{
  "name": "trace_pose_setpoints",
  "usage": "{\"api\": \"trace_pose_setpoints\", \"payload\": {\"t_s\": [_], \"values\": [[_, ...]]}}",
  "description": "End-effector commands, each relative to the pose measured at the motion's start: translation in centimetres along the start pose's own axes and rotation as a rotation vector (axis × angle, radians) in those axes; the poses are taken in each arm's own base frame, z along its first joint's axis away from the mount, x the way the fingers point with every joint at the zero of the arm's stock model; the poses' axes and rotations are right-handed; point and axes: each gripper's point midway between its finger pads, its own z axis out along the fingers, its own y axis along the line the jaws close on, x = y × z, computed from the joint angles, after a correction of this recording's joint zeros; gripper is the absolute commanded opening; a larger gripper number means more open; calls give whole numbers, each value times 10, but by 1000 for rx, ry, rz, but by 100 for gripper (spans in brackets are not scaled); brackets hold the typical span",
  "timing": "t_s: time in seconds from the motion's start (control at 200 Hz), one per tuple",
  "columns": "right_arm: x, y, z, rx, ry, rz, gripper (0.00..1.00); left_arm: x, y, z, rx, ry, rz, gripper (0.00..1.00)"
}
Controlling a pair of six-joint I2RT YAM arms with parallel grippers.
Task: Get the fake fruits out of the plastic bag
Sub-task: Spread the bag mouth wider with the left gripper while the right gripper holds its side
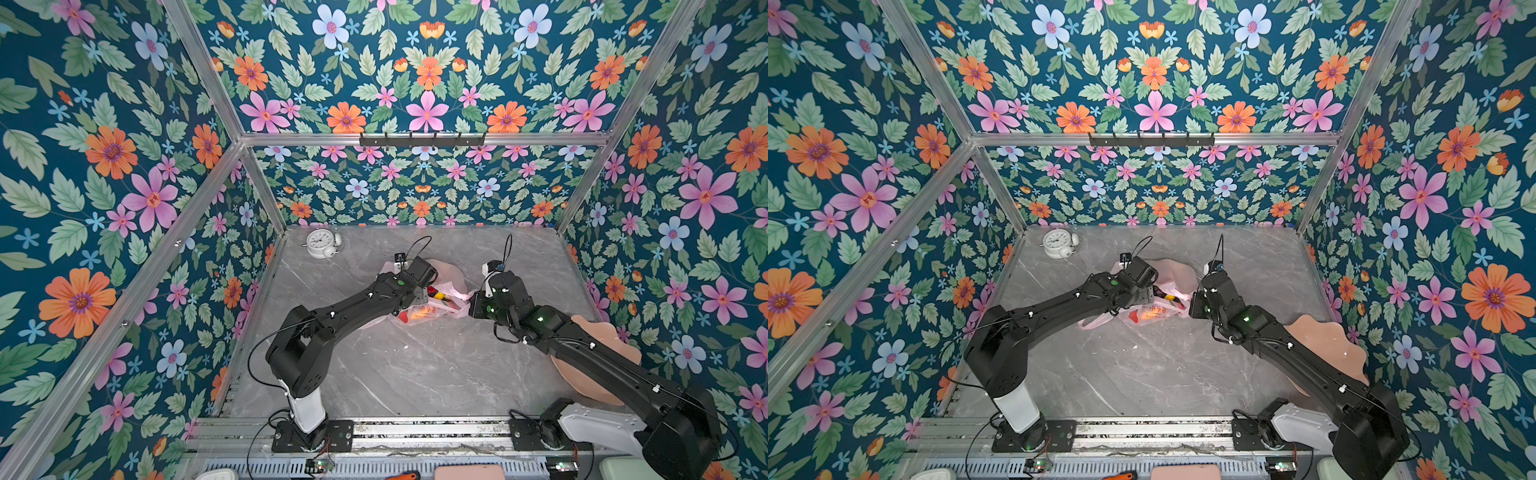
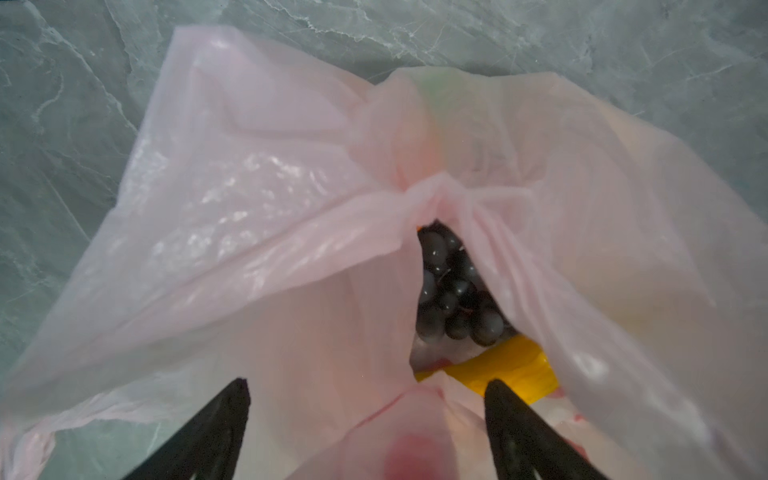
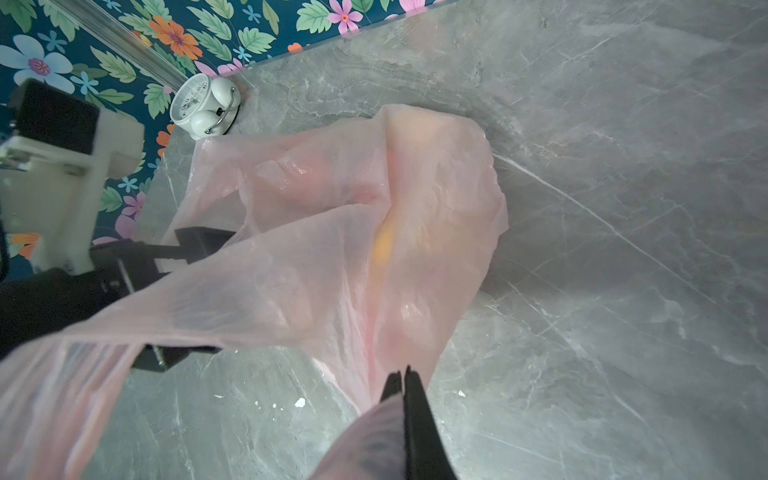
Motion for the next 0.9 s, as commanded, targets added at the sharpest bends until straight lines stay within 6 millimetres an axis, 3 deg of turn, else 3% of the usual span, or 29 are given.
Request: {"api": "trace_pose_setpoints", "payload": {"t_s": [0.0, 0.115, 0.2, 0.45, 0.565, 0.63, 0.83, 0.895], "values": [[-5, 1, -2, -10, -32, 14, 0, -8, 1, 13, -7, -13, -16, 90], [-6, -1, -4, -3, -37, 19, 0, -9, 6, 24, -17, -7, -23, 87], [-7, -4, -5, 14, -41, 22, 0, -9, 10, 28, -19, -2, -25, 80], [-20, -42, 5, -55, -4, 264, 0, -3, 41, 19, 78, -56, -52, 21], [-26, -52, 13, -146, 21, 391, 0, -3, 63, 14, 153, -85, -80, 5], [-25, -52, 16, -139, 30, 376, 0, -5, 64, 7, 192, -106, -69, 0], [-29, -48, 9, -137, 16, 335, 0, -17, 48, -14, 261, -172, -4, 0], [-30, -48, 0, -107, 14, 294, 17, -20, 46, -18, 267, -190, 7, 0]]}}
